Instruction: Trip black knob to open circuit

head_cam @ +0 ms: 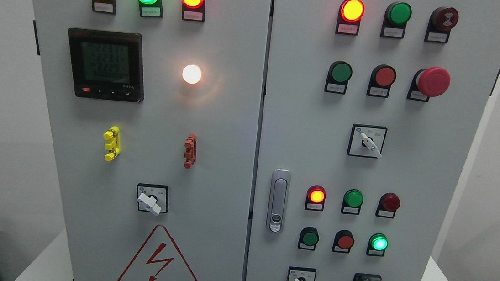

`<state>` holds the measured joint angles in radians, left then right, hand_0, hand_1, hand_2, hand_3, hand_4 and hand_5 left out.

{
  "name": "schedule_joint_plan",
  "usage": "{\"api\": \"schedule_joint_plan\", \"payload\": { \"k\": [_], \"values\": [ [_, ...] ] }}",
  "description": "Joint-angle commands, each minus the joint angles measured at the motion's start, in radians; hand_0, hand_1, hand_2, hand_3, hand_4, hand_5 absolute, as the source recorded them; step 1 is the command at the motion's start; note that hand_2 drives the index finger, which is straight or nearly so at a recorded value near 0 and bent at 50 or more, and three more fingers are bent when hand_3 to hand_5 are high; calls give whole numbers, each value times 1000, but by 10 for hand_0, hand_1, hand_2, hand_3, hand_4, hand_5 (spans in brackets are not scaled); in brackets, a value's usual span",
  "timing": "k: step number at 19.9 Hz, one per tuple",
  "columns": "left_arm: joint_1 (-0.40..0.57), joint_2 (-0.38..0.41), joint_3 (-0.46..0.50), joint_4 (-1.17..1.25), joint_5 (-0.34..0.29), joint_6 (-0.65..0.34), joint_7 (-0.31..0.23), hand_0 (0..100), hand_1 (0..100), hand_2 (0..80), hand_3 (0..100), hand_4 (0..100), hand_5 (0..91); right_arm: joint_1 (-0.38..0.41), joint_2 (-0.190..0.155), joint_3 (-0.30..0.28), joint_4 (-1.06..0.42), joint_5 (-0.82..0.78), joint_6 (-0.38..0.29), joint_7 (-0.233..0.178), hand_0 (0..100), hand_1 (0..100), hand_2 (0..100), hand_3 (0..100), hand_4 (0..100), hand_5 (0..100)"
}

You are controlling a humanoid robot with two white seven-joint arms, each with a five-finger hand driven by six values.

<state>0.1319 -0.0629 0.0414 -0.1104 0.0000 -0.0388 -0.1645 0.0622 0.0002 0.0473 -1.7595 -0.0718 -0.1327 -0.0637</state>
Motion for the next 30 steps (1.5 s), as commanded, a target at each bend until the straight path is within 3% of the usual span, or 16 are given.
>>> {"api": "schedule_joint_plan", "payload": {
  "k": [1, 14, 24, 27, 29, 30],
  "values": [
    [0, 0, 0, 0, -23, -1, 0, 120, 389, 0, 0, 0, 0, 1, 8, -12, 0, -3, 1, -2, 0, 59, 0, 1000, 1000, 1000],
    [0, 0, 0, 0, -23, 0, 0, 120, 389, 0, 0, 0, 0, 5, 9, -14, -5, -3, 1, -2, 0, 60, 0, 1000, 1000, 1000],
    [0, 0, 0, 0, -23, 0, 0, 120, 389, 0, 0, 0, 0, 68, 15, -9, -55, -3, -5, -4, 0, 55, 0, 1000, 1000, 986],
    [0, 0, 0, 0, -23, 0, 0, 120, 389, 0, 0, 0, 0, 99, 18, -6, -84, -3, -7, -4, 0, 51, 0, 1000, 985, 944],
    [0, 0, 0, 0, -23, 0, 0, 120, 389, 0, 0, 0, 0, 119, 18, -3, -98, -5, -10, -2, 0, 46, 0, 991, 867, 784],
    [0, 0, 0, 0, -23, 0, 0, 120, 389, 0, 0, 0, 0, 129, 20, -3, -103, -5, -14, -2, 0, 44, 0, 965, 845, 761]
  ]
}}
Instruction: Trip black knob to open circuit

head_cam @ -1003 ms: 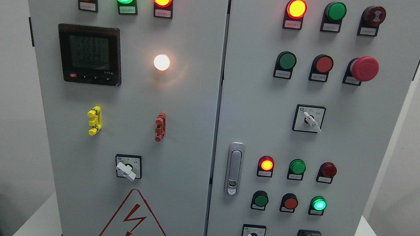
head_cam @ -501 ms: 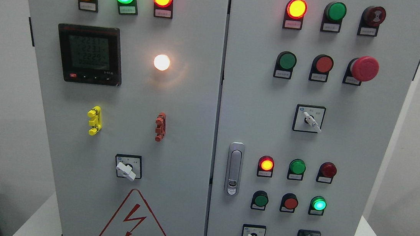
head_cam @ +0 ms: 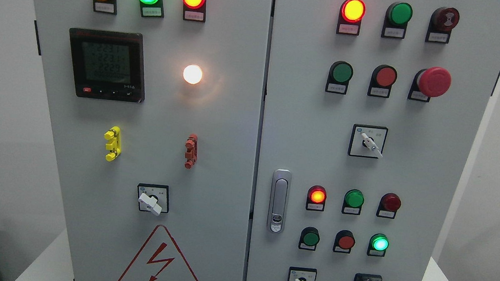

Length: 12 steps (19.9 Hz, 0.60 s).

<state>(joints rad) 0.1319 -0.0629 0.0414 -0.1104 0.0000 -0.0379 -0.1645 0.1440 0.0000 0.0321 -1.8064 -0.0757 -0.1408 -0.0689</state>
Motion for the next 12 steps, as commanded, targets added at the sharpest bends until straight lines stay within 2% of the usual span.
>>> {"api": "schedule_joint_plan", "payload": {
  "k": [1, 2, 3, 4, 5, 6, 8, 9, 11, 12],
  "values": [
    [0, 0, 0, 0, -23, -2, 0, 120, 389, 0, 0, 0, 0, 60, 21, 14, -60, -1, -16, 3, 0, 37, 0, 911, 774, 687],
    [0, 0, 0, 0, -23, -2, 0, 120, 389, 0, 0, 0, 0, 77, 21, 14, -70, -1, -23, 3, 0, 30, 0, 830, 679, 577],
    [0, 0, 0, 0, -23, -1, 0, 120, 389, 0, 0, 0, 0, 94, 21, 15, -77, -1, -32, 4, 0, 29, 0, 814, 656, 556],
    [0, 0, 0, 0, -23, -2, 0, 120, 389, 0, 0, 0, 0, 107, 21, 15, -86, -1, -42, 6, 0, 27, 0, 738, 577, 494],
    [0, 0, 0, 0, -23, -1, 0, 120, 389, 0, 0, 0, 0, 118, 21, 15, -91, -3, -51, 8, 0, 26, 0, 569, 435, 376],
    [0, 0, 0, 0, -23, 0, 0, 120, 389, 0, 0, 0, 0, 129, 21, 15, -96, -3, -60, 21, 0, 26, 0, 517, 396, 354],
    [0, 0, 0, 0, -23, 0, 0, 120, 389, 0, 0, 0, 0, 158, 23, 15, -105, -4, -77, 44, 0, 7, 0, 327, 226, 220],
    [0, 0, 0, 0, -23, 0, 0, 120, 389, 0, 0, 0, 0, 170, 23, 15, -106, -4, -88, 46, 0, 4, 0, 296, 202, 197],
    [0, 0, 0, 0, -23, 0, 0, 120, 389, 0, 0, 0, 0, 186, 24, 17, -108, -4, -97, 46, 0, 0, 0, 159, 83, 72],
    [0, 0, 0, 0, -23, -2, 0, 120, 389, 0, 0, 0, 0, 189, 24, 15, -108, -4, -97, 46, 0, 0, 0, 130, 56, 42]
  ]
}}
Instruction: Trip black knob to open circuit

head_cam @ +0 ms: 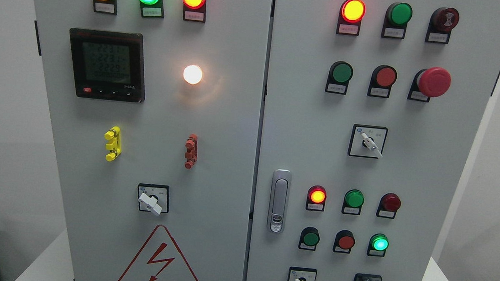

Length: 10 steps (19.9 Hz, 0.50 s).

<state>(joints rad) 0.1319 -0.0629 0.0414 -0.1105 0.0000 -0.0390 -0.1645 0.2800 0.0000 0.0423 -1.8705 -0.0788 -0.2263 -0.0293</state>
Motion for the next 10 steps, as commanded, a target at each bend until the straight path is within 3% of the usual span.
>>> {"api": "schedule_joint_plan", "payload": {
  "k": [1, 5, 10],
  "values": [
    [0, 0, 0, 0, -23, -1, 0, 120, 389, 0, 0, 0, 0, 54, 25, 5, -44, -1, -11, 6, 0, 0, 0, 92, 23, 7],
    [0, 0, 0, 0, -23, 1, 0, 120, 389, 0, 0, 0, 0, 67, 25, 5, -44, -1, -14, 8, 0, 0, 0, 20, 0, 0],
    [0, 0, 0, 0, -23, 1, 0, 120, 389, 0, 0, 0, 0, 71, 25, 5, -42, -1, -14, 8, 0, 0, 0, 0, 0, 0]
  ]
}}
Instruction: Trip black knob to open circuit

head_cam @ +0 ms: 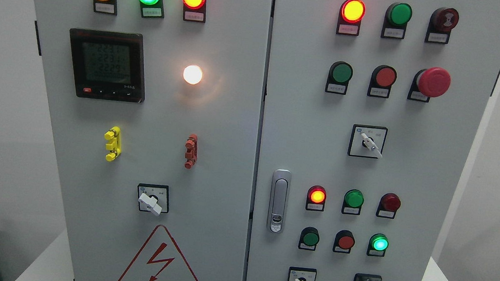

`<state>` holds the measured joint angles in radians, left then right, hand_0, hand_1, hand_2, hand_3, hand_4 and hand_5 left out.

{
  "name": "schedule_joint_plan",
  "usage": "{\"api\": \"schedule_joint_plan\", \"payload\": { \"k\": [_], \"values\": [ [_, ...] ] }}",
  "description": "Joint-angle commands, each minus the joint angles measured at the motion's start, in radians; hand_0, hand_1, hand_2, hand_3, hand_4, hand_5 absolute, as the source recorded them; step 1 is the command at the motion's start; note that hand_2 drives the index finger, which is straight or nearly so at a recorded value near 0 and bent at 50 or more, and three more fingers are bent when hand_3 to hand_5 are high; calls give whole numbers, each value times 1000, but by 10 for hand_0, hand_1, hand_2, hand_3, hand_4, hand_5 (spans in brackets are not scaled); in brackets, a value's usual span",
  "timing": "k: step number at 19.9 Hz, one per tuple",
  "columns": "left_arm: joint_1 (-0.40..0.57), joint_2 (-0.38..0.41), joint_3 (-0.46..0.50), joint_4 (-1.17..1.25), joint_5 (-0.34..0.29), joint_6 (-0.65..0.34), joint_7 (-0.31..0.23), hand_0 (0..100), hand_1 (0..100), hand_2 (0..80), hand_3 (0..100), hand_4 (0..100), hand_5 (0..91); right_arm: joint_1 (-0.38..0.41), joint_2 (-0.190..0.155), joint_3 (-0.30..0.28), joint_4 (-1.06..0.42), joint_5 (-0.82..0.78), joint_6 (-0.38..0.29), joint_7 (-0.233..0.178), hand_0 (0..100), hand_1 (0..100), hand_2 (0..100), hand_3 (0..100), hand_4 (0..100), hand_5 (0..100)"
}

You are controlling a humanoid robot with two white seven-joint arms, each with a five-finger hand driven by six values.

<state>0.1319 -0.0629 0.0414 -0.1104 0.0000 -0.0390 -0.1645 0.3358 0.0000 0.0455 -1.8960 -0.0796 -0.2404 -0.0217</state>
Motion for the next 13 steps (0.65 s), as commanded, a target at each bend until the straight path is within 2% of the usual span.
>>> {"api": "schedule_joint_plan", "payload": {
  "k": [1, 13],
  "values": [
    [0, 0, 0, 0, -23, -1, 0, 120, 389, 0, 0, 0, 0, 19, 23, 4, -17, 0, 0, 0, 0, 0, 0, 0, 0, 0],
    [0, 0, 0, 0, -23, -1, 0, 120, 389, 0, 0, 0, 0, 19, 23, 4, -15, 0, 0, 2, 0, 0, 0, 0, 0, 0]
  ]
}}
